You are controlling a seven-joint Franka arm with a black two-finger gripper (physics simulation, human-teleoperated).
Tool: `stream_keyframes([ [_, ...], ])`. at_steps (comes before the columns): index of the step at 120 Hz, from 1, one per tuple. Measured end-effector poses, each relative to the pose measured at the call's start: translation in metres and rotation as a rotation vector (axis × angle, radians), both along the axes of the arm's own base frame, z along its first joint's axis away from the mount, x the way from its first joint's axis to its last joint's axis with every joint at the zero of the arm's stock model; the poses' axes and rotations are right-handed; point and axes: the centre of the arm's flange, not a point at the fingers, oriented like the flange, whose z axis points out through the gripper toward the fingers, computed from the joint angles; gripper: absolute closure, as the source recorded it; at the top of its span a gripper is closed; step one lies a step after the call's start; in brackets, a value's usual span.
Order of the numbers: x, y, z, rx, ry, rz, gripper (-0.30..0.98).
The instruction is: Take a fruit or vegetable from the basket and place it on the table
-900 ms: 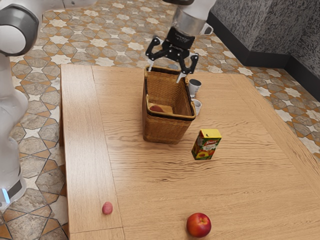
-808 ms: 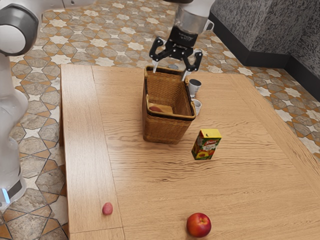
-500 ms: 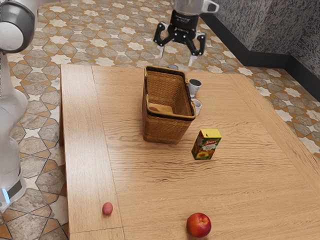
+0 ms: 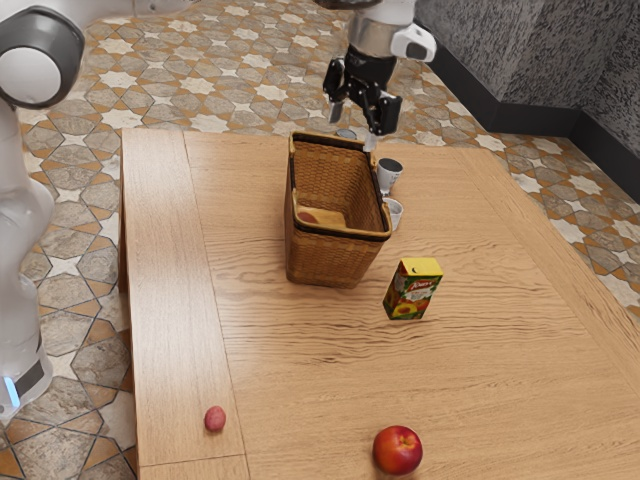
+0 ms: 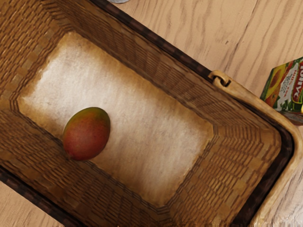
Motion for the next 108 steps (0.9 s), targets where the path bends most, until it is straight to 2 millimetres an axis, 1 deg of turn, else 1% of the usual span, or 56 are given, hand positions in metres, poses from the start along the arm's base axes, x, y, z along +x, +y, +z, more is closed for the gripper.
stream_keyframes([
  [5, -0.004, 0.003, -0.014, -0.009, 0.016, -0.044, 0.00],
  [9, -0.007, 0.009, -0.026, -0.016, 0.027, -0.069, 0.00],
  [24, -0.004, 0.056, -0.051, 0.011, 0.025, -0.094, 0.00],
  [30, -0.002, 0.069, -0.063, 0.023, 0.025, -0.115, 0.00],
  [36, 0.002, 0.076, -0.070, 0.036, 0.017, -0.142, 0.00],
  [47, 0.006, 0.081, -0.080, 0.052, 0.000, -0.202, 0.00],
  [67, 0.015, 0.085, -0.091, 0.075, -0.022, -0.308, 0.00],
  [72, 0.015, 0.084, -0.101, 0.071, -0.017, -0.335, 0.00],
  [80, 0.014, 0.083, -0.125, 0.063, -0.003, -0.374, 0.00],
  [93, 0.015, 0.085, -0.152, 0.055, -0.002, -0.418, 0.00],
  [108, 0.014, 0.091, -0.168, 0.047, -0.018, -0.447, 0.00],
])
